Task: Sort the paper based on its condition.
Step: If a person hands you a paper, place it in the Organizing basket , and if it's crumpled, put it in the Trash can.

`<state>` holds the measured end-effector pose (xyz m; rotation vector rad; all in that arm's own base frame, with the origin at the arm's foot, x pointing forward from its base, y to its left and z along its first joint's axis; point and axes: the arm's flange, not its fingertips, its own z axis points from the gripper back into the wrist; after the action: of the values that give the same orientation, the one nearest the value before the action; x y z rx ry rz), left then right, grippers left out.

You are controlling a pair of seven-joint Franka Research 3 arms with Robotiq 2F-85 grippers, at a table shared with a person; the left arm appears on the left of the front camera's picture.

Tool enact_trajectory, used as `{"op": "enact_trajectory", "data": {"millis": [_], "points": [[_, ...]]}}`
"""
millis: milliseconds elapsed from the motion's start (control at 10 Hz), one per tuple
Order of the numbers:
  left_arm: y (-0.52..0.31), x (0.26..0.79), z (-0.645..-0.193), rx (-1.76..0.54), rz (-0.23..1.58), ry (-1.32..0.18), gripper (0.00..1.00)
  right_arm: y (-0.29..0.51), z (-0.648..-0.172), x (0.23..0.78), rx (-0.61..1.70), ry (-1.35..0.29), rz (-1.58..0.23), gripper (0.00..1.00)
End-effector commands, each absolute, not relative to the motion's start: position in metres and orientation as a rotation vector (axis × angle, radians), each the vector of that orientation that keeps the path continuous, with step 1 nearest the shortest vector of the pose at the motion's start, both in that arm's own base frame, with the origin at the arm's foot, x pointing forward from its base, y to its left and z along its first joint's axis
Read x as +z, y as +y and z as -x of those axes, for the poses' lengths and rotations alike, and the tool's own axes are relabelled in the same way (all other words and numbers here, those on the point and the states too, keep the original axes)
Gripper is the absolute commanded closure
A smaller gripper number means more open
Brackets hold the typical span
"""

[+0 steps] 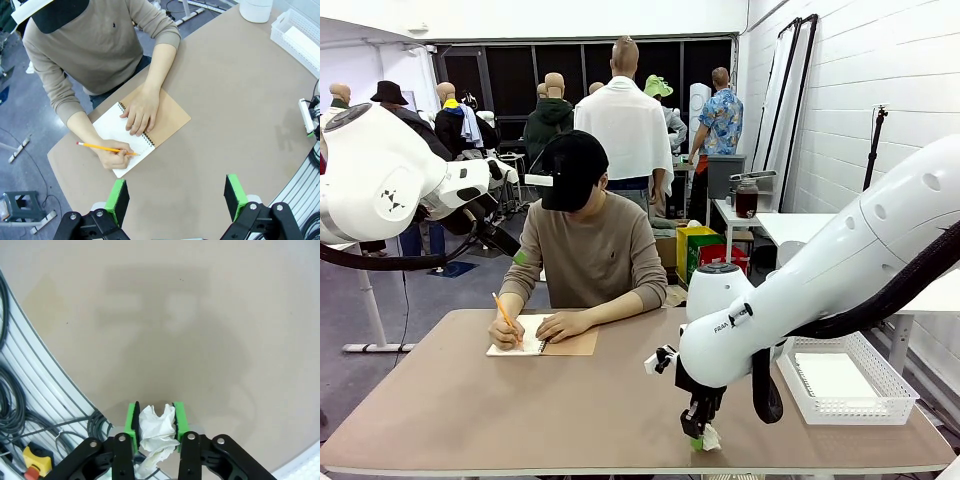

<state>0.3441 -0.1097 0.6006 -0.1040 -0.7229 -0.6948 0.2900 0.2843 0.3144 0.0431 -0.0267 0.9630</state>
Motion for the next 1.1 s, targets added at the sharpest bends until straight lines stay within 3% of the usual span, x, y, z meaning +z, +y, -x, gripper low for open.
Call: {"op": "enact_trajectory", "data": {"millis": [0,400,600,1000], "points": [[-0.109,0.601,-0.345,-0.699,0.113,-0.732,0.00,0.277,-0.285,0.321,0.940,-0.014,0.009,0.80],[-0.109,0.601,-0.345,-0.699,0.113,-0.732,0.00,0.267,-0.312,0.369,0.947,-0.038,0.041,0.80],[-0.109,0.601,-0.345,-0.699,0.113,-0.732,0.00,0.253,-0.352,0.422,0.919,-0.063,0.077,0.80],[-0.109,0.601,-0.345,-0.699,0.113,-0.732,0.00,0.229,-0.444,0.495,0.645,-0.190,0.166,0.80]]}}
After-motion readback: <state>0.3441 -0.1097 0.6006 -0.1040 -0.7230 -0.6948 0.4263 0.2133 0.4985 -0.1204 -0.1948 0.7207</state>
